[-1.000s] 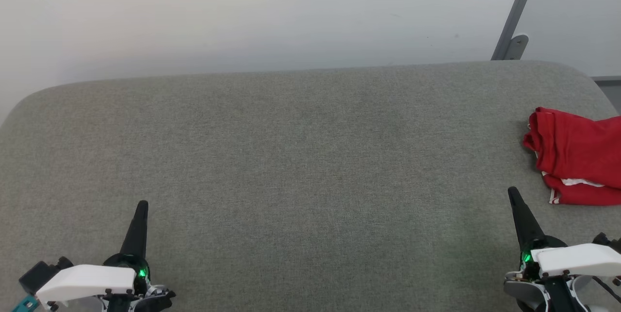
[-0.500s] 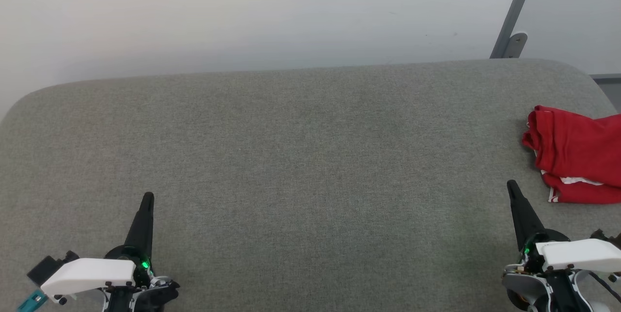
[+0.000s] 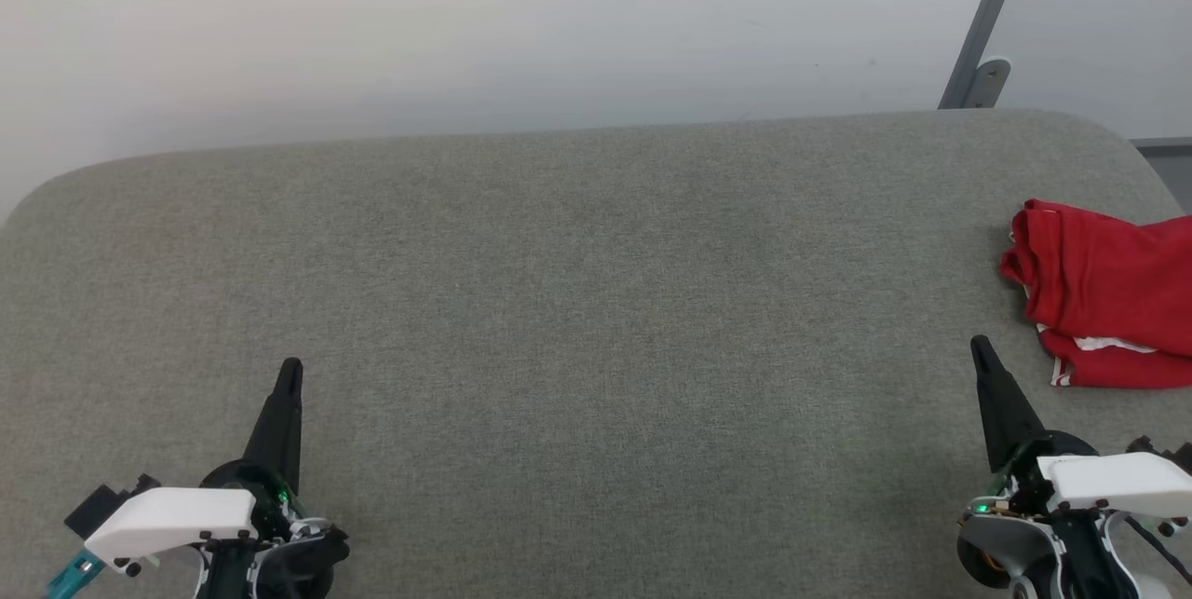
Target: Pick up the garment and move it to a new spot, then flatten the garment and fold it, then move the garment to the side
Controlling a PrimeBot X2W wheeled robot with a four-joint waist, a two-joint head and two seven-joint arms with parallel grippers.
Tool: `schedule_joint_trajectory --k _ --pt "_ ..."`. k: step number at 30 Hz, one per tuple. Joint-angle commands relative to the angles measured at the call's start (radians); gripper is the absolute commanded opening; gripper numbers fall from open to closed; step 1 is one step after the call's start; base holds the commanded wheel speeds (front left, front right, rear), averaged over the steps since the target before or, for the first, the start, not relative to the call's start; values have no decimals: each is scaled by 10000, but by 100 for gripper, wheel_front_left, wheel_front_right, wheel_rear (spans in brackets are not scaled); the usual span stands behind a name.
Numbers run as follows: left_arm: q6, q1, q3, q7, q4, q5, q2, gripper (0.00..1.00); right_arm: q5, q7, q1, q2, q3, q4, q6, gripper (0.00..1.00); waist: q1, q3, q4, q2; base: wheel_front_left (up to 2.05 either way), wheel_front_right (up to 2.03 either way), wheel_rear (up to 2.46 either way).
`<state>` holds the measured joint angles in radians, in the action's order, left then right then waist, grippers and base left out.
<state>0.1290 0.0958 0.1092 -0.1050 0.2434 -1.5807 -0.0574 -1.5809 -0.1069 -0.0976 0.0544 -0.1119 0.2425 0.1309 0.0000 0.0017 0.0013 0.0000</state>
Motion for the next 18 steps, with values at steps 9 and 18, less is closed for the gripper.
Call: schedule_joint_trajectory --k 9,18 --pt "32 201 51 -107 27 -344 73 0 -335 -93 -145 -58 -29 39 -3 0 0 14 -12 0 0 0 0" --pt "32 202 56 -112 26 -339 75 0 -336 -93 -144 -56 -28 39 -3 0 0 14 -12 0 0 0 0"
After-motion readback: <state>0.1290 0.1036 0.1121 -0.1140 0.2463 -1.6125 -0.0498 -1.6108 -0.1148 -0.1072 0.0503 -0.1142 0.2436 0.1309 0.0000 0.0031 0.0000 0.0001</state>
